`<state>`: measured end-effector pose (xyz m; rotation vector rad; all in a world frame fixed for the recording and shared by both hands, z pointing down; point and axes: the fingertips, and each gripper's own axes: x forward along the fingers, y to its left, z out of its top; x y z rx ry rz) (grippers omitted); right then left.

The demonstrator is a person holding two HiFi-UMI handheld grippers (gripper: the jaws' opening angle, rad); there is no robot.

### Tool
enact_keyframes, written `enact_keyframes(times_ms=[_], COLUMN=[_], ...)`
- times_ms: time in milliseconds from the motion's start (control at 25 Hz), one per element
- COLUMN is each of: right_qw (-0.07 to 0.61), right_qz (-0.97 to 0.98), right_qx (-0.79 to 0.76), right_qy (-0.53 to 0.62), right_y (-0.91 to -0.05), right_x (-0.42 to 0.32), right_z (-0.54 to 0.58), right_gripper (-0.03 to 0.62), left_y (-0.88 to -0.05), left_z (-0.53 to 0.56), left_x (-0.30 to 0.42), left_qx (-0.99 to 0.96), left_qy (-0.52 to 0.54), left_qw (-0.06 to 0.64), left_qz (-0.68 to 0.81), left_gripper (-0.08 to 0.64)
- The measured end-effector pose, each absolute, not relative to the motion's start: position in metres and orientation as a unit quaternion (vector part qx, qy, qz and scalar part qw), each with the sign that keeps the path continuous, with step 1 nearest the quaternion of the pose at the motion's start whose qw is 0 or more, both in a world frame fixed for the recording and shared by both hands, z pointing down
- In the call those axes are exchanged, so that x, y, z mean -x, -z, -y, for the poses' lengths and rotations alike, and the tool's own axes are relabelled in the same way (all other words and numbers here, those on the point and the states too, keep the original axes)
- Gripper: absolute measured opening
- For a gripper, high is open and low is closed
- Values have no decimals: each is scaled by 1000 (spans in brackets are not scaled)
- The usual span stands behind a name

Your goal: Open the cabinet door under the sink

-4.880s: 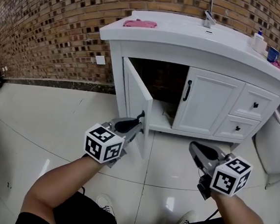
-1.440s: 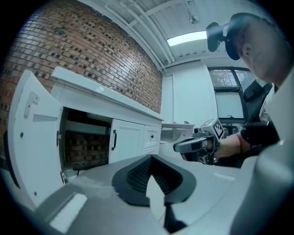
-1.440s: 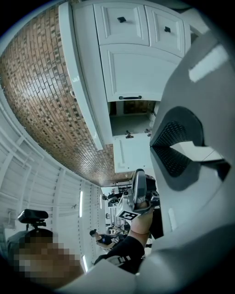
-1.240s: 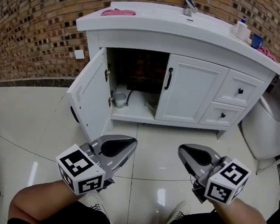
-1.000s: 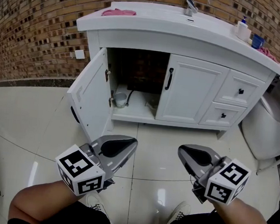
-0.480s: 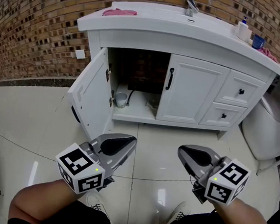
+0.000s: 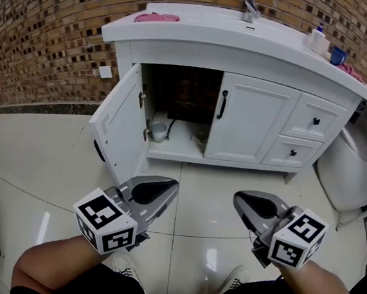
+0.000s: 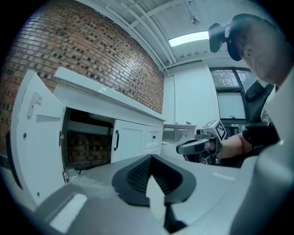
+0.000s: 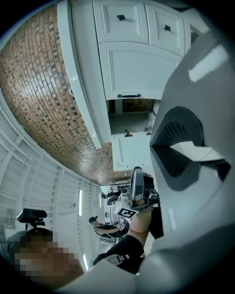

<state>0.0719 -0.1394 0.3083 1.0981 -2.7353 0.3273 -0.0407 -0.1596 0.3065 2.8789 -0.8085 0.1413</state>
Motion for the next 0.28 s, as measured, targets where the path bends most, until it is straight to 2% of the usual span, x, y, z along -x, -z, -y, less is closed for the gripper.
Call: enact_keyframes(times_ms=[280], right_qw=[89], right_qz=[919], right_qx=[-370], right_qy=[-107], right_y=[-310], right_x=[-71], right_z=[140], right_gripper=[6], left_y=[-307], left_z=[160], left_x=[43], left_qx=[-959], left_qy=[-47], left_qw=[71], left_qz=[269], left_gripper=[8])
